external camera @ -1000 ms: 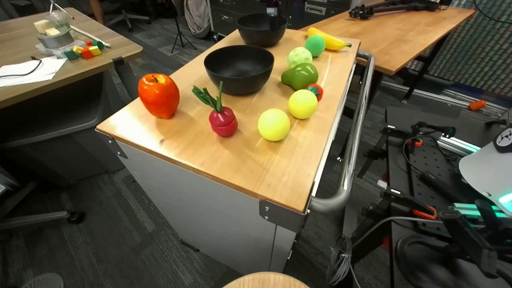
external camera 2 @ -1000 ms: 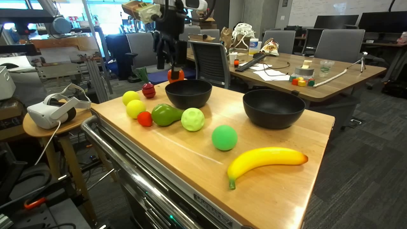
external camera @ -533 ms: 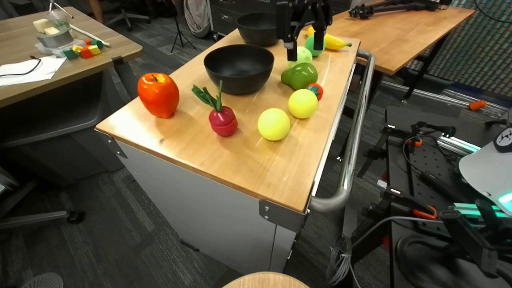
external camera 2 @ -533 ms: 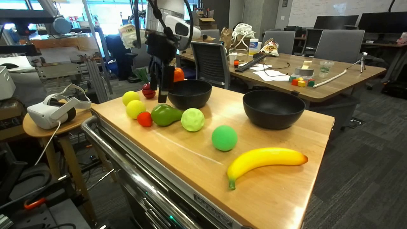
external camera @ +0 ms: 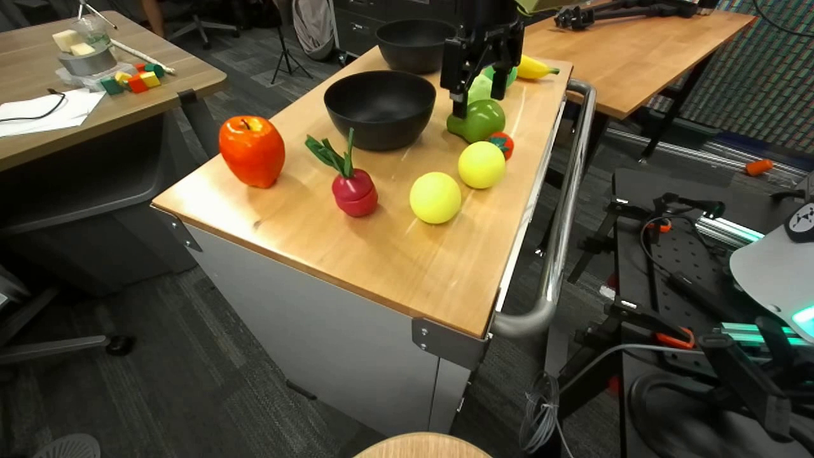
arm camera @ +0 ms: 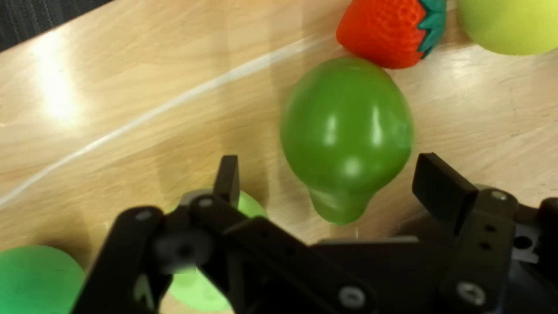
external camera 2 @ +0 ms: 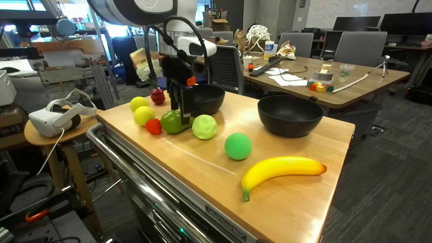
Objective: Pick up all the fruit plush toy from the table and put them in the two black bowl
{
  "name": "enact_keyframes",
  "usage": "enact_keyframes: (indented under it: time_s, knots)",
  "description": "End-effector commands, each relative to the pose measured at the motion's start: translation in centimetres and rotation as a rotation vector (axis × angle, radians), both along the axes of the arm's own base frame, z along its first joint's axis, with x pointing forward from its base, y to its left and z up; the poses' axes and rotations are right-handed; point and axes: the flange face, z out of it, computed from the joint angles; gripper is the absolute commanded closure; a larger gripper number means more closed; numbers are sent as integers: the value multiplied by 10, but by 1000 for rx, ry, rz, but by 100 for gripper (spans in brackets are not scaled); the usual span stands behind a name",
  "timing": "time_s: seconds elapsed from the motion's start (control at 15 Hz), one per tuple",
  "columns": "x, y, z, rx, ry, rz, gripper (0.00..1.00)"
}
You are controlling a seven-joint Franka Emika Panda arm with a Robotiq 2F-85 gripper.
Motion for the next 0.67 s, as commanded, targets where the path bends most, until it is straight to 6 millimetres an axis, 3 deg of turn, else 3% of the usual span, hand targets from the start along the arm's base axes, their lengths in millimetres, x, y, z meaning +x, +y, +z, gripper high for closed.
enact_keyframes:
  time_s: [0.0, 0.13, 0.2, 0.33, 0.47, 0.53, 0.6]
  knots:
    - [-8, -6, -12, 11, -10, -26, 0]
    - [-10, -8, -16, 17, -9, -31, 5]
    - [-10, -8, -17, 21, -12, -33, 26]
    - [-8, -8, -17, 33, -29, -40, 30]
    - [-5, -7, -13, 66, -43, -48, 47]
    - [-3, -4, -8, 96, -48, -41, 53]
    - [-3, 1, 4, 108, -43, -8, 53]
